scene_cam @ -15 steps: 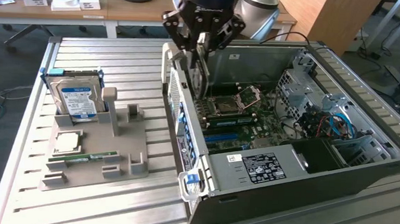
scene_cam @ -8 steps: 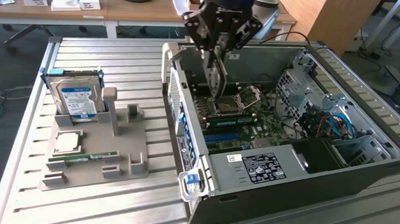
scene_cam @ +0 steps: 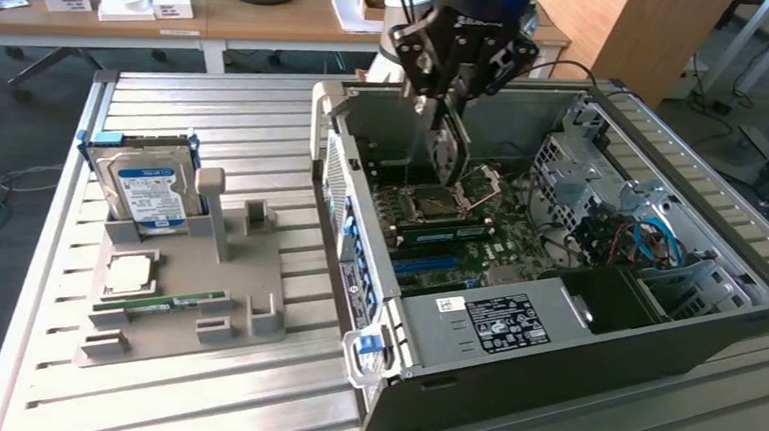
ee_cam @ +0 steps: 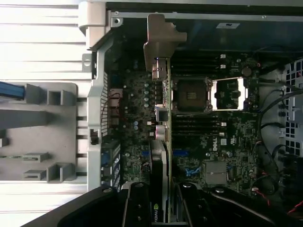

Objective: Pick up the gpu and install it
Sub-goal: 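Pick up the gpu and move the gpu toward the slot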

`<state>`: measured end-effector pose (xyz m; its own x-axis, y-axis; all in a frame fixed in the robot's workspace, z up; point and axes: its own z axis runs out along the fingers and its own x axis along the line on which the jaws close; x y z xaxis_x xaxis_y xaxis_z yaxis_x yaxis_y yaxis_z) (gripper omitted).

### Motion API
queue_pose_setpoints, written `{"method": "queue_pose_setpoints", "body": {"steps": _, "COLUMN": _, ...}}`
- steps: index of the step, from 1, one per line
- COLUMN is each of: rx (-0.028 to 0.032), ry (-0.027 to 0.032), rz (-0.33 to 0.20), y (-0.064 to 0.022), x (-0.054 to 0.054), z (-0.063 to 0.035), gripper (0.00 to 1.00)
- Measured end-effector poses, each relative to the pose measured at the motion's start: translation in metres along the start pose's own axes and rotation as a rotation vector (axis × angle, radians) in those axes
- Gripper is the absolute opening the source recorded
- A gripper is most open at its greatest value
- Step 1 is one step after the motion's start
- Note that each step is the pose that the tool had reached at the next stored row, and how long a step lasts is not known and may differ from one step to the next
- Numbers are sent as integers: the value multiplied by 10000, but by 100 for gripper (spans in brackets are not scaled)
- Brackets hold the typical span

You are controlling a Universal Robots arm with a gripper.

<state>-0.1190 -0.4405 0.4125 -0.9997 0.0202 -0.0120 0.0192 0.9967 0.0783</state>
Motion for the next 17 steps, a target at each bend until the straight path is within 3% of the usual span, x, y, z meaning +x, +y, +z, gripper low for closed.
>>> {"method": "queue_pose_setpoints", "body": {"steps": 5, "rx": -3, "ry": 1, "rz": -12, "y": 3, "x": -127, "z": 2, "gripper": 27}}
{"method": "queue_pose_setpoints", "body": {"steps": 13, "rx": -3, "ry": 2, "rz": -16, "y": 3, "x": -139, "z": 2, "gripper": 27}}
{"method": "queue_pose_setpoints", "body": {"steps": 17, "rx": -3, "ry": 1, "rz": -15, "y": 4, "x": -216, "z": 3, "gripper": 27}}
